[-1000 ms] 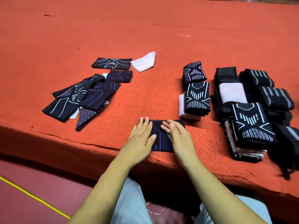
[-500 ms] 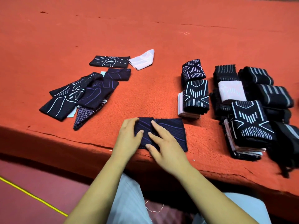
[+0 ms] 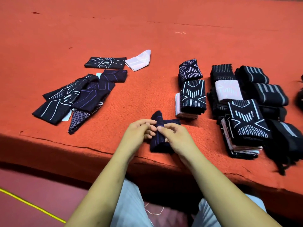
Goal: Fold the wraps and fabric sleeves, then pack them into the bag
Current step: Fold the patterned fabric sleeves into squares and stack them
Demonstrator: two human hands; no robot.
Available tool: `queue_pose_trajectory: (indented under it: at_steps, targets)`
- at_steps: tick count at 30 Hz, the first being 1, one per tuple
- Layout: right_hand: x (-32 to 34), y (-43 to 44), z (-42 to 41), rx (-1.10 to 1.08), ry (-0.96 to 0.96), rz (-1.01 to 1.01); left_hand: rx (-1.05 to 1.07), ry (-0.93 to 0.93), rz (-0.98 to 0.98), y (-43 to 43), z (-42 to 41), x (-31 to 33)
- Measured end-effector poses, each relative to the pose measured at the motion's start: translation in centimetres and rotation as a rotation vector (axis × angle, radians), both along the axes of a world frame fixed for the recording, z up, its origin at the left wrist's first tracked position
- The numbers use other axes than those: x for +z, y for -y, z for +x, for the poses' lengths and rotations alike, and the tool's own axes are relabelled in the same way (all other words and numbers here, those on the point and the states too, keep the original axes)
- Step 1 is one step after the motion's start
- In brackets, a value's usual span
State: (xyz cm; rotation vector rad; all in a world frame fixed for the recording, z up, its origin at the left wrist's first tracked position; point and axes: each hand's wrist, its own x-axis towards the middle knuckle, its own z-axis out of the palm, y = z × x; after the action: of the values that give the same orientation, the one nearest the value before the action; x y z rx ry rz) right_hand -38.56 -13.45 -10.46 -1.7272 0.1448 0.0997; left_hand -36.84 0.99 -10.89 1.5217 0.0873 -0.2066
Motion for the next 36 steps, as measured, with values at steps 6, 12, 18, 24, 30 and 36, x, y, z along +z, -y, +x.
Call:
queue_pose_trajectory:
  at_steps: [6,12,18,24,30,36]
  targets:
    - [-0.7,1.6,-0.2,-0.178,-0.105,0.085,0.138,-0.020,0.301,0.9,0.9,-2.0]
    - [-1.4,2.3,-0.5,-0.269,0.002,-0.210,0.090,-0.002,0.529,2.9,2.0,-1.4]
    - [-1.0,3.1,-0.9,-0.331,0.059,-0.478,0.044,0.039,0.457,4.6,1.4,-1.6]
    - [-1.5,3.2,-0.4,-0.286,0.089,-0.539,0.020,0.061,0.056,5.7,0.1,-1.2]
    - [-0.4,2.6,-1.7,-0.247,0.205,-0.313,0.124,0.034,-0.326,5.6,-1.4,-0.6]
    - [0.8,2.5,-3.1,-0.248,0.408,-0.413,0.148,0.110,-0.227,6.3,-2.1,0.2]
